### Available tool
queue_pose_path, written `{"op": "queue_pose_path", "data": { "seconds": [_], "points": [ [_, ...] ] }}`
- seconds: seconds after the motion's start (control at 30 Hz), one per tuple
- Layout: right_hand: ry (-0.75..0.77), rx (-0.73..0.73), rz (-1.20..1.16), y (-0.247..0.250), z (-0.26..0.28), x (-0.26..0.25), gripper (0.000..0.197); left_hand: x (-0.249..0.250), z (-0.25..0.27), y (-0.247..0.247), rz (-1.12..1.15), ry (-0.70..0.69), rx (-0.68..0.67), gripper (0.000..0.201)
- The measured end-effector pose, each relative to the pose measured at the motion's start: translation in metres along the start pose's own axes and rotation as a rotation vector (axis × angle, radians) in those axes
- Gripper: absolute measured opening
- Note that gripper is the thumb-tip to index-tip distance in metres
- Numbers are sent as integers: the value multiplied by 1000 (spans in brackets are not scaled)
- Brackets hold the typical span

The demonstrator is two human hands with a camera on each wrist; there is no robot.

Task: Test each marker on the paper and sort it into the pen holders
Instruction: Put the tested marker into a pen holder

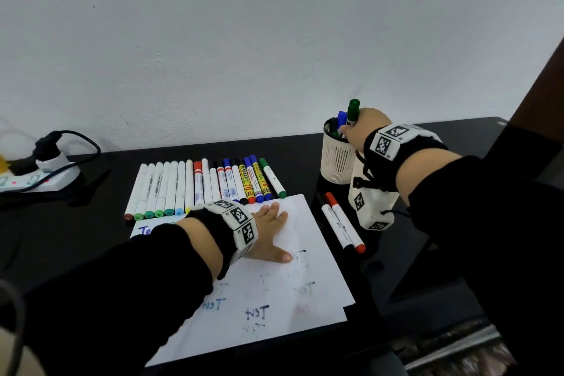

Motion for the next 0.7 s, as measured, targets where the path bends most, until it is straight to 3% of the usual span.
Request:
{"op": "queue_pose_path", "data": {
  "seconds": [0.13, 0.3, 0.43, 0.7],
  "points": [
    [-23, 0, -21, -4, -2, 0, 37, -1, -1, 0, 10, 1, -1, 92],
    [-13, 111, -141, -3, -3, 0, 30, 0, -1, 0, 11, -2, 3, 92],
    [7, 46, -93, -12, -6, 2, 37, -1, -3, 0, 9, -1, -2, 92],
    [27, 90, -149, -11, -4, 2, 23, -1, -4, -2, 6, -3, -4, 93]
  ]
}}
Point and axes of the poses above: each hand's wrist, its own z-axis away from the middle knuckle, its own y-axis out of the back of the hand, x = y × z, the point moved 4 cm from there along -z, towards the middle knuckle, and after that the axes turned 2 degrees about -z, right-handed, at the moved point
